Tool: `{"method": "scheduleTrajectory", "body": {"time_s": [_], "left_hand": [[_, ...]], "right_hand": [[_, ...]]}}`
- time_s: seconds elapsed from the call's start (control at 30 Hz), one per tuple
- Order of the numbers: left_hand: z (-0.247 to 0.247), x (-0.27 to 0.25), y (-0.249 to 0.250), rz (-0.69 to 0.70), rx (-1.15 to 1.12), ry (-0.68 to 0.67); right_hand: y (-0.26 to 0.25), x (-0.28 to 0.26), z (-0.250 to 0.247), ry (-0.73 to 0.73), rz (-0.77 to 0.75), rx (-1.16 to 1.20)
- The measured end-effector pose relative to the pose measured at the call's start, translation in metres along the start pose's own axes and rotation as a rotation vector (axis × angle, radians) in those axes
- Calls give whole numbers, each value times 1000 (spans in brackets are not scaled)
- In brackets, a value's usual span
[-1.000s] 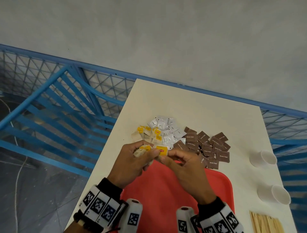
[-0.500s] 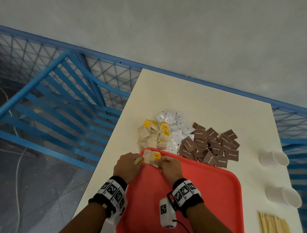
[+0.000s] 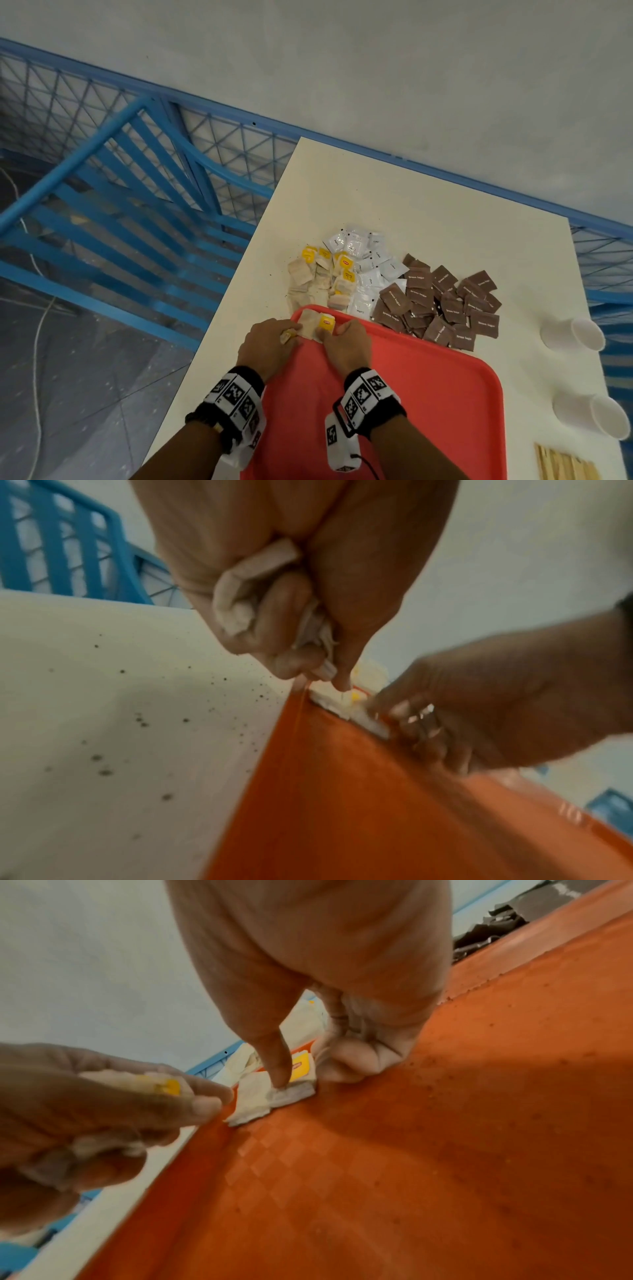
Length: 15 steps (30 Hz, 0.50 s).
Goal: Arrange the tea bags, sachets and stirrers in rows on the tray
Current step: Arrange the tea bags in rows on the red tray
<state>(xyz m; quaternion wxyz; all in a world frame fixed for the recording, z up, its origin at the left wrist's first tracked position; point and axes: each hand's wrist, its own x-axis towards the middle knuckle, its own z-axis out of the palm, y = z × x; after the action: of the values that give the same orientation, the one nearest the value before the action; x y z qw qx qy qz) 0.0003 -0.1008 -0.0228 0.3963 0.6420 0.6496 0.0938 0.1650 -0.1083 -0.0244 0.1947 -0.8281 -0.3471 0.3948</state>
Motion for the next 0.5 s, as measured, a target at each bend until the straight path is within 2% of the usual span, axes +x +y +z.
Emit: {"method": "scheduleTrajectory", "body": {"time_s": [0.13, 0.2, 0.3, 0.4, 0.5], "left_hand": [[-16, -12, 18, -21, -372, 33], [-26, -20, 33, -135, -668, -64], [-38, -33, 54, -300, -1064, -264], [-42, -44, 74, -342, -1389, -402], [-40, -57, 97, -307, -1493, -453]], "right_hand": [[-2, -5, -10, -16, -48, 19], [-7, -12, -26, -16, -118, 74], [-13, -32, -63, -54, -320, 163], [-17, -55, -103, -87, -519, 171], [-22, -83, -135, -125, -672, 151]]}}
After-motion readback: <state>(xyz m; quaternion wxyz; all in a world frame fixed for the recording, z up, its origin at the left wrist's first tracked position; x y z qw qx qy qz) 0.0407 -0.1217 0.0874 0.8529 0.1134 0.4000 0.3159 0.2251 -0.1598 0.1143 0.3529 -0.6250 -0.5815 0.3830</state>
